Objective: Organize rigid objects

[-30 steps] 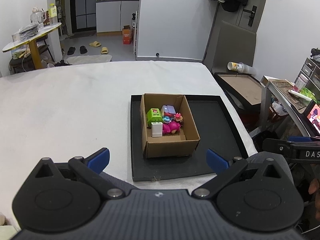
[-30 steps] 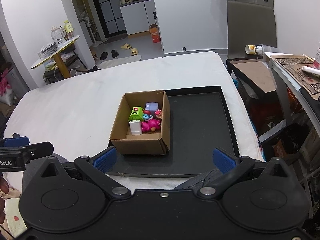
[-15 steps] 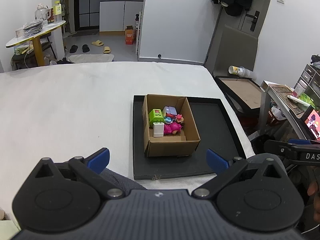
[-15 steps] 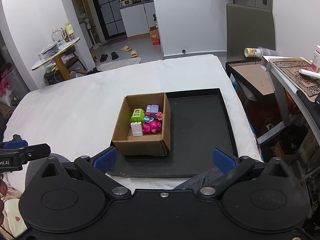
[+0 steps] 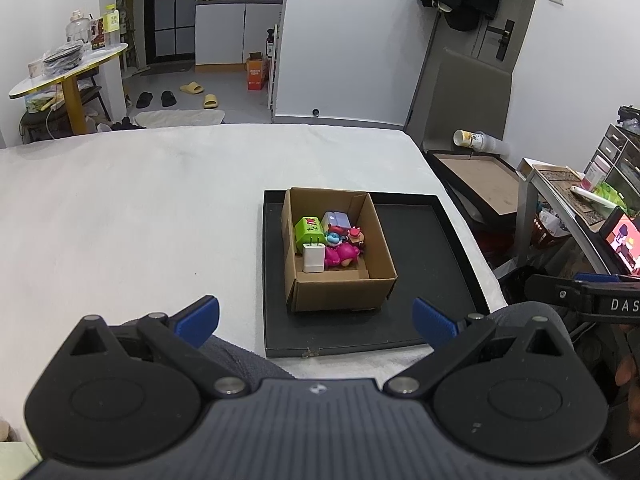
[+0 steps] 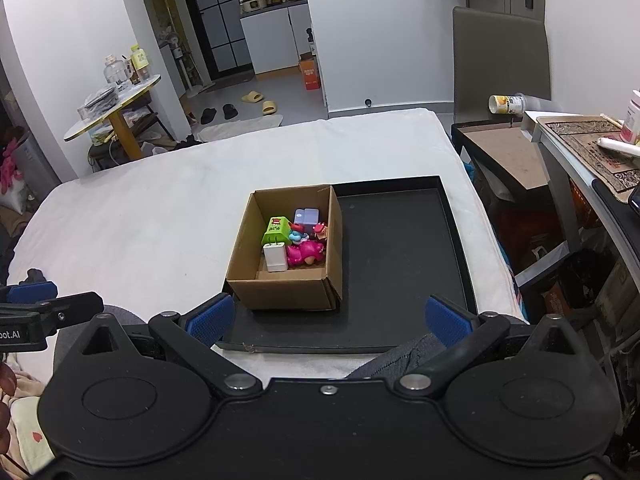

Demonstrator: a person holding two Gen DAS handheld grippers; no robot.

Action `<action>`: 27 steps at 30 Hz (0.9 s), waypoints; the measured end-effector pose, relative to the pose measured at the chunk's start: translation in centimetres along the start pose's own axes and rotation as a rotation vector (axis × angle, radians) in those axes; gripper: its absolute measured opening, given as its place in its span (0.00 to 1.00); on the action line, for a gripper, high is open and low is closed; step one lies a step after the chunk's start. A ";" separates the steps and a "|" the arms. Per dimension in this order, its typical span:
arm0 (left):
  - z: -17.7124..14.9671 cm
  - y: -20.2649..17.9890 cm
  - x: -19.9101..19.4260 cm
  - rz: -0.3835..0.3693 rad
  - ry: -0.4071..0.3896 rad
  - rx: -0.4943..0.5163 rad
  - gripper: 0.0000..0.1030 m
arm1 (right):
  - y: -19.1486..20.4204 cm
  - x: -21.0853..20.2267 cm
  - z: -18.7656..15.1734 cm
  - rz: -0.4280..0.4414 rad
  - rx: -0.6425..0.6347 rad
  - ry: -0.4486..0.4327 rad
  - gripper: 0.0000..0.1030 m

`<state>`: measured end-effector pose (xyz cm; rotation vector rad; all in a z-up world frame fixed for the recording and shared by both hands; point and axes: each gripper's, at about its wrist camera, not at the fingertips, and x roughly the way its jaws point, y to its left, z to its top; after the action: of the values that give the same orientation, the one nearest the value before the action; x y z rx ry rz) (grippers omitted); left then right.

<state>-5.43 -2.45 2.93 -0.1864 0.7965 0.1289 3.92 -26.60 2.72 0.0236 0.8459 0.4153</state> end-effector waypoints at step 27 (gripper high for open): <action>-0.1 -0.1 -0.4 -0.002 0.002 -0.006 0.99 | 0.0 0.1 -0.1 0.006 -0.003 0.004 1.00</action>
<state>-5.77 -2.58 3.10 -0.1931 0.7980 0.1297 3.87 -26.58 2.58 0.0222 0.8491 0.4222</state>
